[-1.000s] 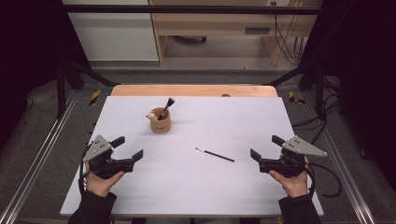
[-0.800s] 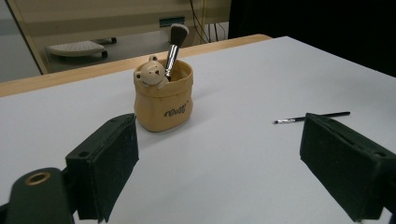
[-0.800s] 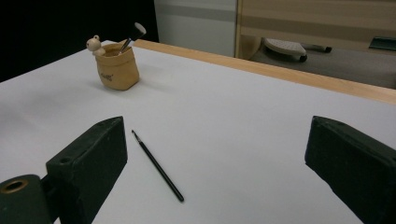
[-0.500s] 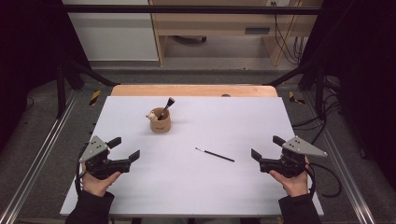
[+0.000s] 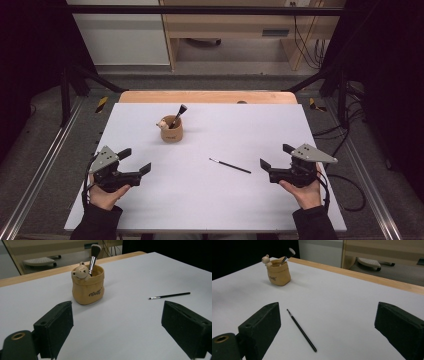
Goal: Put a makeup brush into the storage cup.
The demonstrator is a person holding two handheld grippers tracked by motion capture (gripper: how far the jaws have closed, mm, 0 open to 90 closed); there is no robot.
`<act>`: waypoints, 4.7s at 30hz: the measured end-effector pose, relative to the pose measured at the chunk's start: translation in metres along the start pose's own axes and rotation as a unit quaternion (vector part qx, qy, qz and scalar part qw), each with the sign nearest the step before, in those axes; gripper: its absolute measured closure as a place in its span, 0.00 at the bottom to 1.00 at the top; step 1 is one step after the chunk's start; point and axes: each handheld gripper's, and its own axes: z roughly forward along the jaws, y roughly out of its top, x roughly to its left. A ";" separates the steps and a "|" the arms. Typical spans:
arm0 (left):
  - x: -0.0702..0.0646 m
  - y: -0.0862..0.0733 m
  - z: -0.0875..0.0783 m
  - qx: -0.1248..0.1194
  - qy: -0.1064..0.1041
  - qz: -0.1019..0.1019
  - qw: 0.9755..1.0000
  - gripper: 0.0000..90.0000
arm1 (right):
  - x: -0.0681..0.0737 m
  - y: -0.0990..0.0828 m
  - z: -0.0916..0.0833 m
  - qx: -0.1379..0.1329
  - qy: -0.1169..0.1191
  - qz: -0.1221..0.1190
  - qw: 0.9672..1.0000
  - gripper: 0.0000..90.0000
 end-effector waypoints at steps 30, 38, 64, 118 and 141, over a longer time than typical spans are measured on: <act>0.001 -0.003 0.005 0.022 -0.013 0.020 0.999 0.11 | 0.036 0.014 0.069 0.074 0.041 -0.038 0.996 0.11; 0.002 -0.004 0.006 0.025 -0.011 0.021 0.999 0.11 | 0.047 0.012 0.092 0.112 0.052 -0.058 0.991 0.12; 0.001 -0.005 0.008 0.032 -0.014 0.027 0.999 0.11 | 0.054 -0.005 0.140 0.187 0.051 -0.075 0.978 0.23; 0.000 -0.005 0.007 0.030 -0.014 0.031 0.999 0.12 | 0.054 -0.023 0.163 0.273 0.047 -0.053 0.959 0.89; -0.001 -0.005 0.007 0.031 -0.014 0.032 0.999 0.12 | 0.053 -0.023 0.161 0.276 0.044 -0.040 0.959 0.95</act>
